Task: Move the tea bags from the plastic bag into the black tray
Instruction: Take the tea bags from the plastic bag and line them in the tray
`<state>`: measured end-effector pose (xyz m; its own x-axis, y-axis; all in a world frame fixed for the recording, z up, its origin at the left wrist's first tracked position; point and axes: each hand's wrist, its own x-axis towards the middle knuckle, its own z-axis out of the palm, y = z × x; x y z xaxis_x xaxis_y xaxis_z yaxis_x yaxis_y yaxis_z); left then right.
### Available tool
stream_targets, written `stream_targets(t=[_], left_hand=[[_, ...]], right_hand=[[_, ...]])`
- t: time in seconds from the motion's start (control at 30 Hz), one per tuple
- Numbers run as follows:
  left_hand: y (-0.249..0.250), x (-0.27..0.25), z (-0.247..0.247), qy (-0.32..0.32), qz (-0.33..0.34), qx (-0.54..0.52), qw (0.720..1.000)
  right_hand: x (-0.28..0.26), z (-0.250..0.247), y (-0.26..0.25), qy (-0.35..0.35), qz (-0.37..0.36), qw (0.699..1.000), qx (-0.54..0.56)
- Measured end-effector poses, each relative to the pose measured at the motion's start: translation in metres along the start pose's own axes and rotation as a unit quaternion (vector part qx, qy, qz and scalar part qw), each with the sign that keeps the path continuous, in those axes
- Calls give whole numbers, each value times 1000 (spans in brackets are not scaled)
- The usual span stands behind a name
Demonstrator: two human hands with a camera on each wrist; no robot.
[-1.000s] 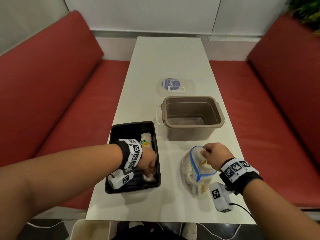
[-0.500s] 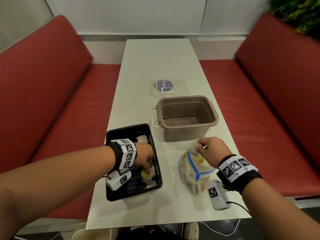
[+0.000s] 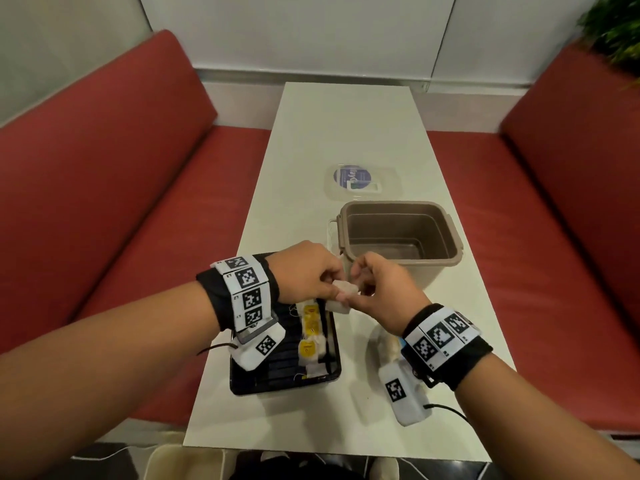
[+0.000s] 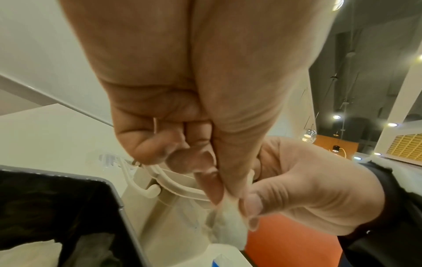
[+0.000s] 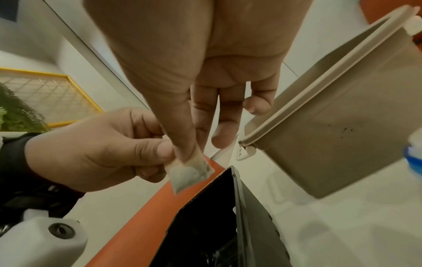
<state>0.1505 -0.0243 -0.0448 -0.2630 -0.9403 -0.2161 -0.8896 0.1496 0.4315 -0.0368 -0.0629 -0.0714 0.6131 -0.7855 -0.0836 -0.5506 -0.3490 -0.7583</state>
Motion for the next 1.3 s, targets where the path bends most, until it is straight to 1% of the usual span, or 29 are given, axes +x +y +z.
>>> stream_targets(t=[0.1, 0.2, 0.27, 0.33, 0.47, 0.53, 0.67, 0.83, 0.97, 1.03, 1.1, 1.17, 1.3], left_hand=[[-9, -6, 5, -41, -20, 15, 999], [-18, -9, 16, -115, -37, 50, 991], [-21, -8, 28, -168, -50, 68, 982], [-23, -7, 43, -207, -63, 73, 974], [-25, 1, 73, -274, -90, 105, 952], [-26, 4, 84, -275, -95, 125, 949], [-23, 11, 91, -253, -104, 133, 953], [-14, 15, 91, -290, -111, 157, 938], [-12, 19, 87, -295, -120, 163, 934], [-11, 20, 79, -297, -123, 151, 935], [-11, 22, 65, -286, -129, 127, 941], [-11, 24, 47, -261, -140, 124, 947], [2, 30, 12, -186, -134, 168, 959]], right_hand=[[4, 12, 10, -42, 24, 999, -3], [5, 24, 22, -80, 42, 993, -74], [5, 31, 26, -111, 68, 986, -105], [4, 38, 29, -136, 96, 980, -106], [3, 52, 34, -184, 132, 973, -52], [3, 54, 34, -196, 139, 970, -27], [1, 55, 33, -213, 143, 966, -1], [0, 55, 34, -213, 146, 966, 10], [0, 55, 36, -215, 148, 965, 17], [0, 54, 36, -214, 151, 965, 18], [0, 49, 36, -205, 152, 967, 18], [0, 39, 38, -192, 147, 970, 11], [1, 8, 44, -147, 113, 983, -17]])
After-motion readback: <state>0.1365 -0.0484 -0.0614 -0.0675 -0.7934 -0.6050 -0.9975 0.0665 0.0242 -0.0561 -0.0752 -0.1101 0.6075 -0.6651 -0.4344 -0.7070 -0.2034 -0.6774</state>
